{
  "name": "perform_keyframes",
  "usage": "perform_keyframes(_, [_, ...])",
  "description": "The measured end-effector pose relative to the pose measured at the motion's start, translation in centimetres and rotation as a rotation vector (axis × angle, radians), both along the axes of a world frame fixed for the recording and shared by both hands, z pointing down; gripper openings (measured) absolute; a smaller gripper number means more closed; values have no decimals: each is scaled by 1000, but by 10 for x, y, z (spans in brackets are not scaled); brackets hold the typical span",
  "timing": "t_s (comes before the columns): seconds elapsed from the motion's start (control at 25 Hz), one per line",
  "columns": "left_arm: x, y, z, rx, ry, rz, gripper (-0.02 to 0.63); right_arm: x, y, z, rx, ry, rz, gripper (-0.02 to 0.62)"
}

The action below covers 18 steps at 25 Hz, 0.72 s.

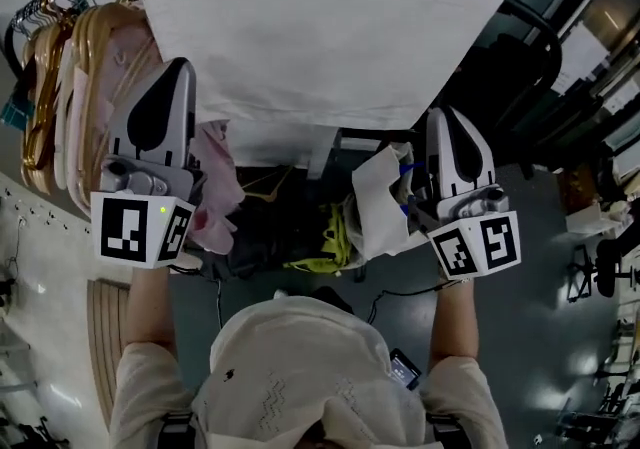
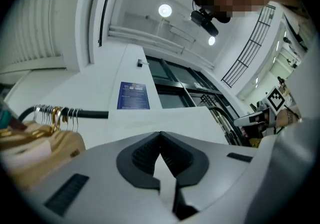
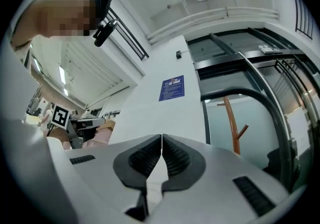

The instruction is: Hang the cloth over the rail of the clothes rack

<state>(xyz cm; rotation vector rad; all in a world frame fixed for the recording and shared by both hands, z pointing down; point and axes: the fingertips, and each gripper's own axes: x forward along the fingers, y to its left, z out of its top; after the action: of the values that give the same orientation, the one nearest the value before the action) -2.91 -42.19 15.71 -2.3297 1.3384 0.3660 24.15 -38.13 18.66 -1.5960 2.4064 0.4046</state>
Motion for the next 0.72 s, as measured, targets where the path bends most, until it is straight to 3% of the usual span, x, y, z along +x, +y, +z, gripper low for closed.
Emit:
perform_keyframes(0.28, [25,34,107,-112,47,18,12,-27,22,101,-185,-53,10,18])
perform_keyframes(0.72, [67,125,219,-284,73,-2,12,-38,94,206,-314,-3,25,18])
